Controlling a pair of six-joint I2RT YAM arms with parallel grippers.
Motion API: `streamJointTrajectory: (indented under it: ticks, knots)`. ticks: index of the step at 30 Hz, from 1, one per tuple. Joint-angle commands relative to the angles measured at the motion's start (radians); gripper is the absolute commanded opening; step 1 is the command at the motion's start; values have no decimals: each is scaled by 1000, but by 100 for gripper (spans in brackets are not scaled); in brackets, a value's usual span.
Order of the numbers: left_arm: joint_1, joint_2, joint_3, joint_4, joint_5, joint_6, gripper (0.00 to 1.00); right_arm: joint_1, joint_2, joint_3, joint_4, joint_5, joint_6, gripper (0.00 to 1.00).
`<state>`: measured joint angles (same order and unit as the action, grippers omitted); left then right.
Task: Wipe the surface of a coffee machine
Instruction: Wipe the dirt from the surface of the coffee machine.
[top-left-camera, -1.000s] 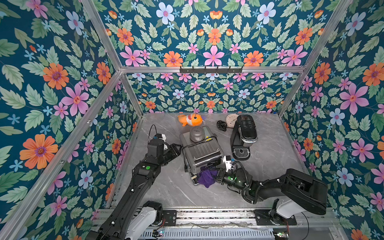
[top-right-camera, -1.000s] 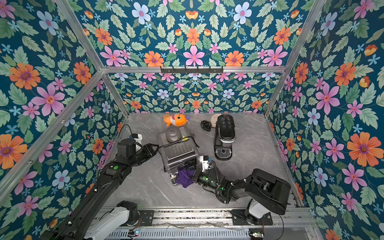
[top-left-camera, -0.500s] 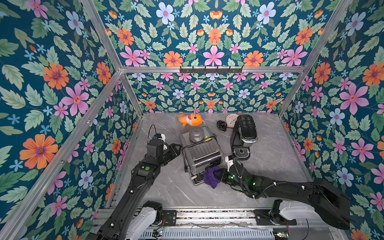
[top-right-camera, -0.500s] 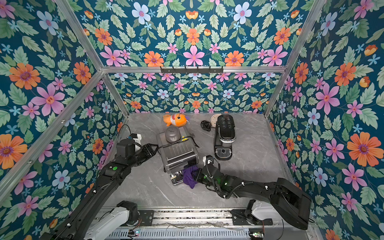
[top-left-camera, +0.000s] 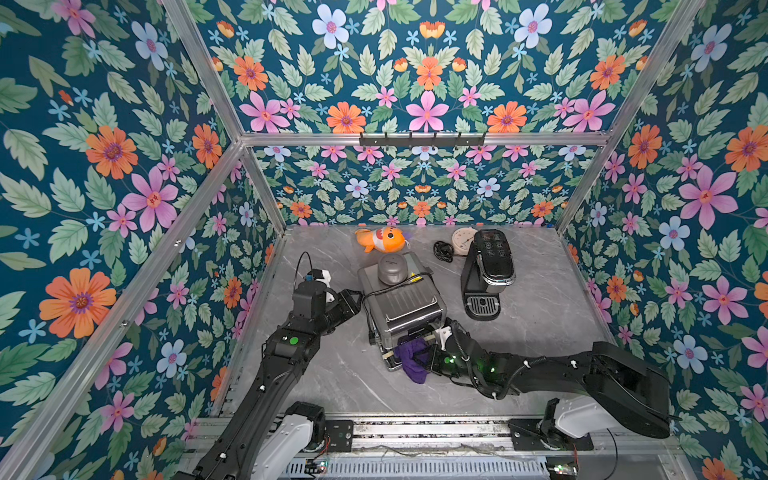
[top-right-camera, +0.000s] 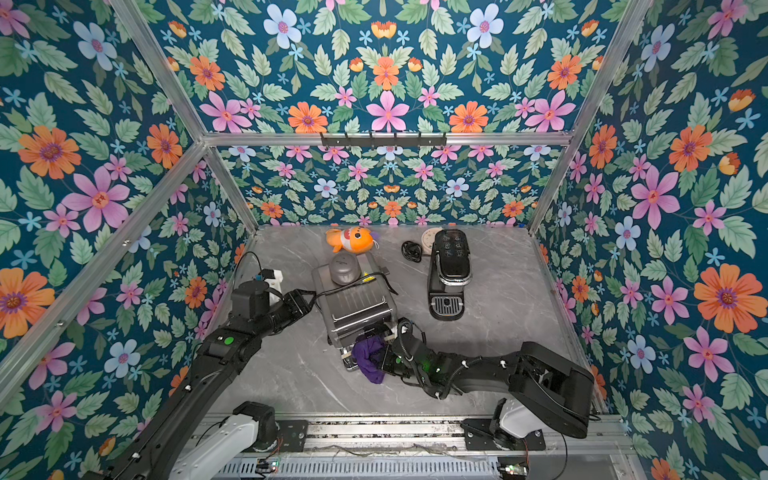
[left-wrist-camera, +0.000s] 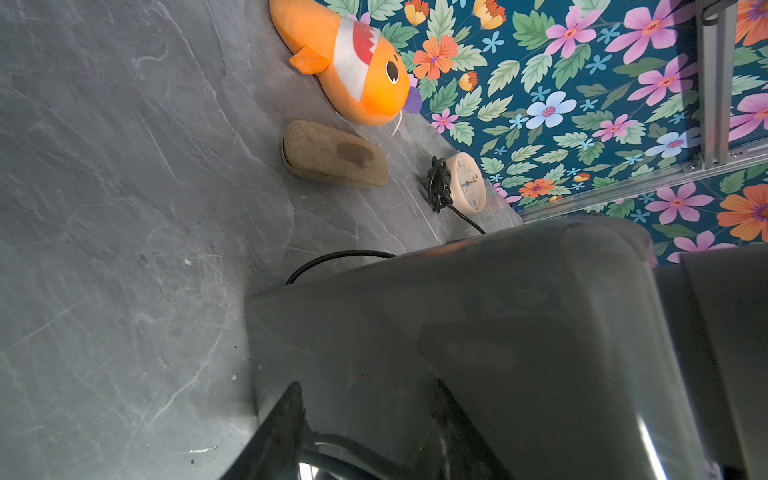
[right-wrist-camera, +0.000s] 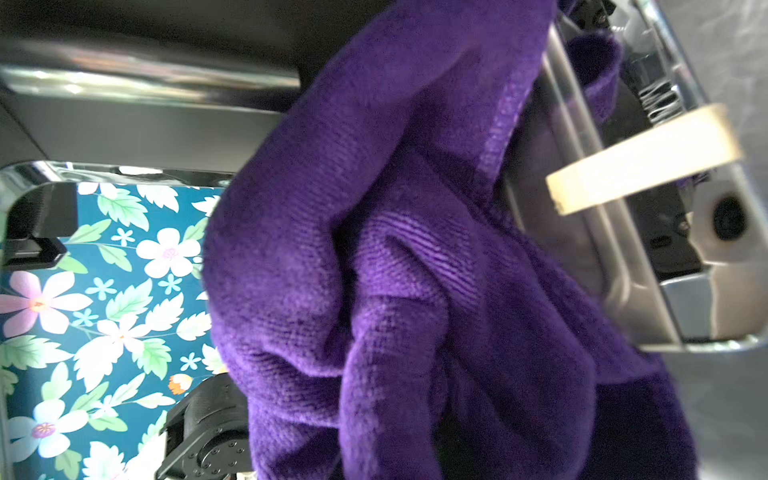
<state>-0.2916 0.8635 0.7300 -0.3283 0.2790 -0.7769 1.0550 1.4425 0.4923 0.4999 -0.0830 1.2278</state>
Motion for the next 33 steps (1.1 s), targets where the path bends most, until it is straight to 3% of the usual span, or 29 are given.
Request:
streamJointTrajectory:
  ticks: [1,6,10,15,20,26,33]
  knots:
    - [0,0,2,24,7,19,50,-8,-8,4,-42,-11,21,0]
    - [2,-3,9,20,3,24,50,-93,-72,-13,-143,-28,-18,0]
    - [2,-6,28,-4,-9,42,50,-176,-220,-48,-200,-29,-66,0]
    - [4,-4,38,-11,-9,44,50,-186,-434,-3,-347,-7,-151,0]
    - [5,2,44,-7,-7,40,50,-187,-585,-35,-329,-35,-124,0]
    - [6,12,59,-14,-8,41,50,-180,-597,-55,-290,-94,-85,0]
    - [6,14,48,-12,-3,28,50,-91,-515,-55,-158,-32,-62,0]
